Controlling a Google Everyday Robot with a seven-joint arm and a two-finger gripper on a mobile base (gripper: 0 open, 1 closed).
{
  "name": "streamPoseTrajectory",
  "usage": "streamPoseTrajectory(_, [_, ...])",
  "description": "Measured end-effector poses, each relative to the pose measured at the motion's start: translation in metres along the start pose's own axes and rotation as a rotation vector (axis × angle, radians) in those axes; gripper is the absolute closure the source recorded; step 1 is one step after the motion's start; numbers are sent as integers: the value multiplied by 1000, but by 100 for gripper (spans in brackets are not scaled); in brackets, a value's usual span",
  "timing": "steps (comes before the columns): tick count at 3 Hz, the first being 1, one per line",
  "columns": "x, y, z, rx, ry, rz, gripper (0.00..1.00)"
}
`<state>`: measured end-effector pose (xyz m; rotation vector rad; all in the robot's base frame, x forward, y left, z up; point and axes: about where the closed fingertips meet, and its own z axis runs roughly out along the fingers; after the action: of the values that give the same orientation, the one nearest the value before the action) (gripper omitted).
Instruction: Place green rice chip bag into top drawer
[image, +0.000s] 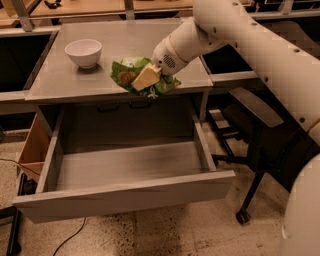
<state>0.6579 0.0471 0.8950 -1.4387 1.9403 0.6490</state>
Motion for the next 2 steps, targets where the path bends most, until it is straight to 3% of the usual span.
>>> streamPoseTrajectory(2, [2,62,5,-138,20,-76,100])
